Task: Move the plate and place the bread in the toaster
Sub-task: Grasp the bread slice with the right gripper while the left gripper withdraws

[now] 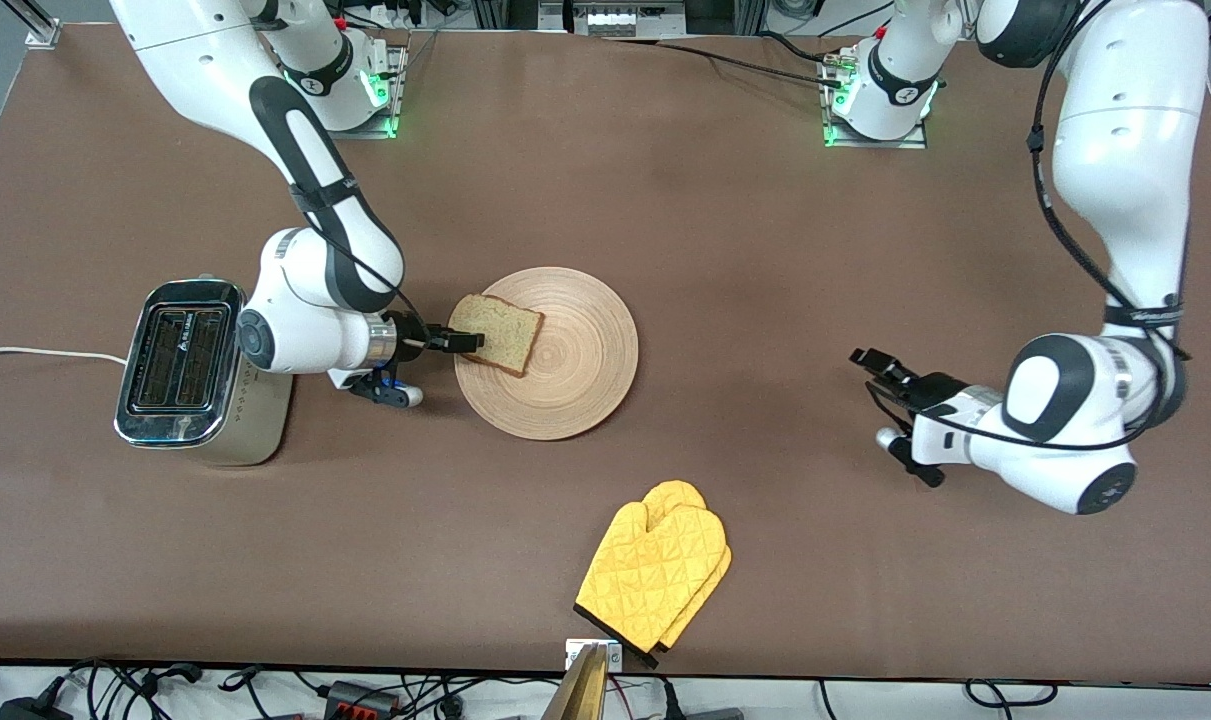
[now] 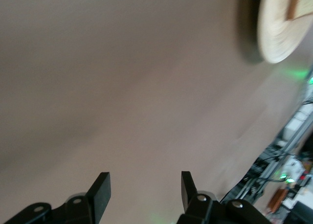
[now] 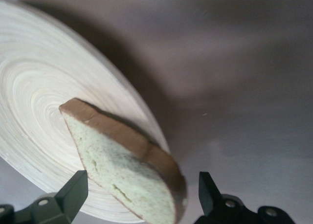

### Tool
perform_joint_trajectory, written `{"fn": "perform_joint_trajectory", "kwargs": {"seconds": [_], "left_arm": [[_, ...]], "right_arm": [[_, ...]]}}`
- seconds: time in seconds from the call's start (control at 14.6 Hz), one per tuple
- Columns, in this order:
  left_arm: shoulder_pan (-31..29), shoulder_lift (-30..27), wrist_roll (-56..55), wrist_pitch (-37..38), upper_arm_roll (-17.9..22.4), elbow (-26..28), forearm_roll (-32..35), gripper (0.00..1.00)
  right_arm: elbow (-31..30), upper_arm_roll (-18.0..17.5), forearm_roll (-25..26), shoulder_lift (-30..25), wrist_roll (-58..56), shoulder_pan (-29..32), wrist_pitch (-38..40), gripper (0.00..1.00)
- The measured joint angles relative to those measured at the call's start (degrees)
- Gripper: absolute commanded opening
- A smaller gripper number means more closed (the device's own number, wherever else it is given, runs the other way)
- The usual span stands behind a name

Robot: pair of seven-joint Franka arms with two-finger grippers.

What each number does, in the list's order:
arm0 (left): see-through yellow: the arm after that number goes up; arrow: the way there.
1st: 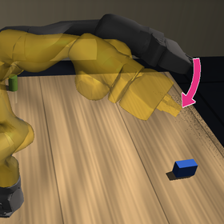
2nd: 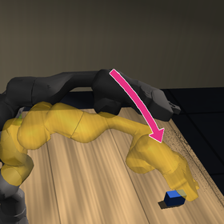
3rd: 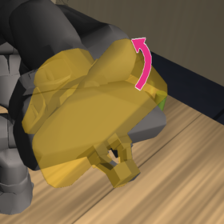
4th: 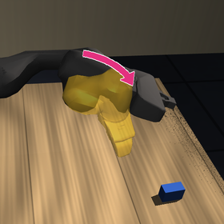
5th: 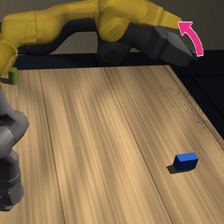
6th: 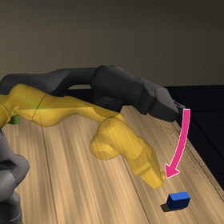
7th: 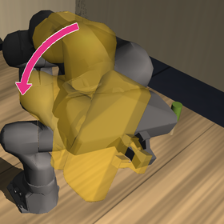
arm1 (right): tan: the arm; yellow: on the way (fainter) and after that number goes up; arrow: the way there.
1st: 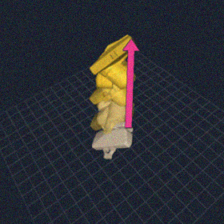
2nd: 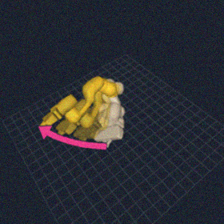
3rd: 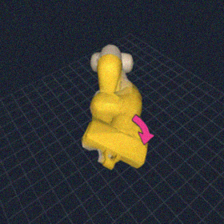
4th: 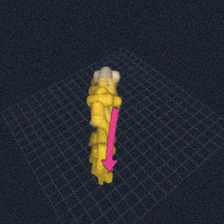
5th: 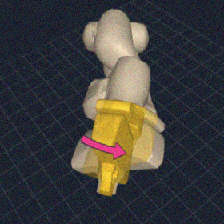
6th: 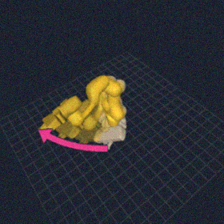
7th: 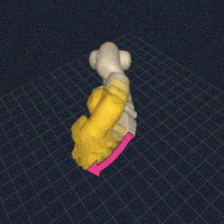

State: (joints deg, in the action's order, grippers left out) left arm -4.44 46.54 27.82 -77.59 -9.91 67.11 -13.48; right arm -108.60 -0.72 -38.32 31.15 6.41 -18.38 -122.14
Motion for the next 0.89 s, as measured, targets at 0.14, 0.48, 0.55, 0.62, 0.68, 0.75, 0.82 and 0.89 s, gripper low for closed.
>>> {"fn": "perform_joint_trajectory", "kwargs": {"seconds": [0.14, 0.48, 0.55, 0.62, 0.68, 0.75, 0.82, 0.89], "left_arm": [[0.1, -3.1, -0.5, 1.2, -0.2, -0.9, 6.2, 1.0], [0.3, -10.0, -0.7, 2.3, -0.4, -1.1, 11.1, 1.0], [0.2, -10.5, -0.7, 2.3, -0.4, -1.1, 11.1, 1.0], [-0.1, -10.8, -0.7, 2.2, -0.2, -1.2, 11.2, 1.0], [-0.5, -10.9, -0.7, 2.1, -0.1, -1.8, 11.4, 1.0], [-0.8, -11.1, -0.7, 2.1, 0.0, -2.8, 12.4, 1.0], [-1.2, -11.3, -0.7, 2.0, 0.0, -4.0, 13.7, 1.0], [-1.5, -11.7, -0.7, 1.9, 0.1, -5.2, 14.8, 1.0]], "right_arm": [[-0.1, 0.0, -0.1, 0.1, 0.2, -0.6, 0.0, 0.99], [-0.6, 0.3, -0.2, 0.0, 0.2, -0.3, 1.9, 0.82], [-0.6, 0.4, -0.2, -0.1, 0.2, -0.3, 2.1, 0.73], [-0.6, 0.5, -0.2, -0.2, 0.2, -0.3, 2.2, 0.68], [-0.6, 0.6, -0.2, -0.3, 0.3, -0.3, 2.4, 0.6], [-0.6, 0.7, -0.2, -0.4, 0.3, -0.3, 2.6, 0.54], [-0.6, 0.7, -0.2, -0.4, 0.3, -0.2, 2.8, 0.48], [-0.6, 0.8, -0.3, -0.4, 0.3, -0.2, 2.9, 0.44]]}}
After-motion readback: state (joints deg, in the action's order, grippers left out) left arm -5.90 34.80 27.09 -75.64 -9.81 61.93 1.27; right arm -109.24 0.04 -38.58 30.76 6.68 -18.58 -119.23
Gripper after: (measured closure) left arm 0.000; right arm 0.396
